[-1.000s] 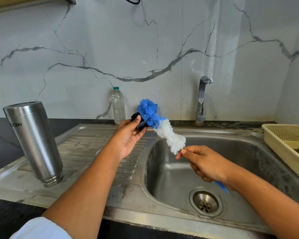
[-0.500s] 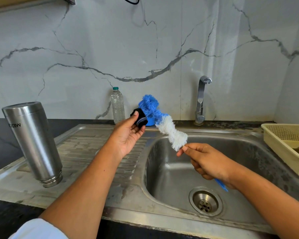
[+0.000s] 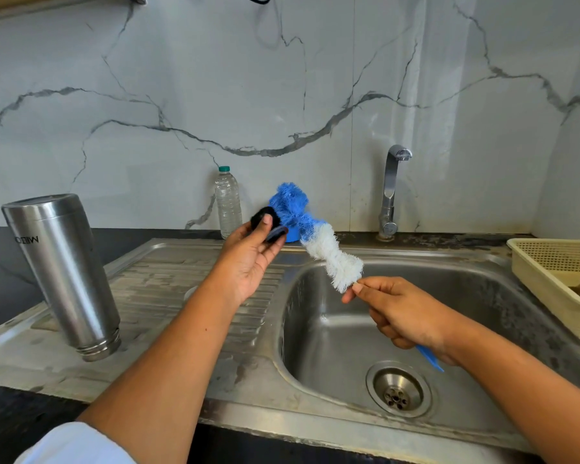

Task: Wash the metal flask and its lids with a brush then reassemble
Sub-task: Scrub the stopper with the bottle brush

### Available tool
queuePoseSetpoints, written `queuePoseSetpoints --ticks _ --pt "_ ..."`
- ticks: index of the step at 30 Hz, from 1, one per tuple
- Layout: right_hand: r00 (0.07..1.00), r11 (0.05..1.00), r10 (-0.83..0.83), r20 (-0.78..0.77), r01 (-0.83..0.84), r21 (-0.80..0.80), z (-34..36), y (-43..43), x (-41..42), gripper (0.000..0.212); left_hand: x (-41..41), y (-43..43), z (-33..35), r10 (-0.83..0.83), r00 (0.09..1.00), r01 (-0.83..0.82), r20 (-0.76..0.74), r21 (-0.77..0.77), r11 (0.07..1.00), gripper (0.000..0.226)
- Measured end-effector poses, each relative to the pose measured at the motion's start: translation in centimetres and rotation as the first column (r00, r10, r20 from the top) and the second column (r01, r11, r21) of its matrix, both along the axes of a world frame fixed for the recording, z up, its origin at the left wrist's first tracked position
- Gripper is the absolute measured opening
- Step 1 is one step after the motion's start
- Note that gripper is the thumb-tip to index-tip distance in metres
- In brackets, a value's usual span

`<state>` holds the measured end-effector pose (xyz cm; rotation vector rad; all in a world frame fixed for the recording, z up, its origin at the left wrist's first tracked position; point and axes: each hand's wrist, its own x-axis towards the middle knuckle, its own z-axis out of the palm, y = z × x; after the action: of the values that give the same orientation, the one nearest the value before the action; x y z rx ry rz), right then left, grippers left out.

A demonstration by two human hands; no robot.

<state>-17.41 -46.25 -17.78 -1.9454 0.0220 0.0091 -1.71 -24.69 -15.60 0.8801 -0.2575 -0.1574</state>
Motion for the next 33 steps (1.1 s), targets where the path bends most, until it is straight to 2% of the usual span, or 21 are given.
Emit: queuePoseSetpoints --ticks 2,6,10,12,16,21,25,30,33 --pt "1.000 1.000 0.026 0.000 -0.026 -0.013 -0.1 0.3 -0.1 0.031 0.4 0.5 -0.1 0.026 1.000 -0.026 -0.014 -0.026 0.999 0.036" --pt "1.000 1.000 0.008 0.016 -0.008 -0.012 -0.1 0.6 0.3 0.030 -0.2 0.1 -0.4 -0.074 0.996 0.075 -0.047 0.034 0.997 0.028" --pt "0.999 0.999 0.030 -0.011 -0.030 -0.037 -0.1 0.1 0.0 0.031 0.2 0.3 -0.1 0.004 0.998 -0.006 -0.059 -0.036 0.999 0.033" --pt "0.999 0.998 0.038 -0.006 -0.038 -0.051 -0.1 0.4 -0.1 0.031 0.3 0.6 -0.2 0.005 0.999 -0.005 -0.045 0.001 1.000 0.030" --pt "0.999 1.000 0.014 0.037 -0.013 -0.028 0.0 0.5 0.2 0.030 -0.6 -0.2 -0.7 -0.116 0.992 0.120 -0.040 0.128 0.985 0.036" --pt "0.999 0.997 0.050 0.015 -0.049 -0.051 0.0 0.2 -0.1 0.032 0.1 0.4 -0.3 0.033 0.999 -0.034 -0.037 -0.012 0.999 0.026" --pt "0.999 0.999 0.024 0.023 -0.023 -0.049 -0.2 0.2 0.2 0.032 -0.2 0.3 -0.4 -0.016 0.998 0.018 -0.065 0.020 1.000 0.026" --pt "1.000 0.999 0.009 0.022 -0.008 -0.032 -0.2 -0.4 0.1 0.031 -0.1 0.4 -0.1 -0.082 0.990 0.072 -0.116 -0.086 0.994 0.032" --pt "1.000 1.000 0.008 0.029 -0.007 -0.028 -0.2 -0.3 0.1 0.030 0.3 0.6 -0.2 -0.085 0.988 0.074 -0.130 -0.092 0.993 0.026"
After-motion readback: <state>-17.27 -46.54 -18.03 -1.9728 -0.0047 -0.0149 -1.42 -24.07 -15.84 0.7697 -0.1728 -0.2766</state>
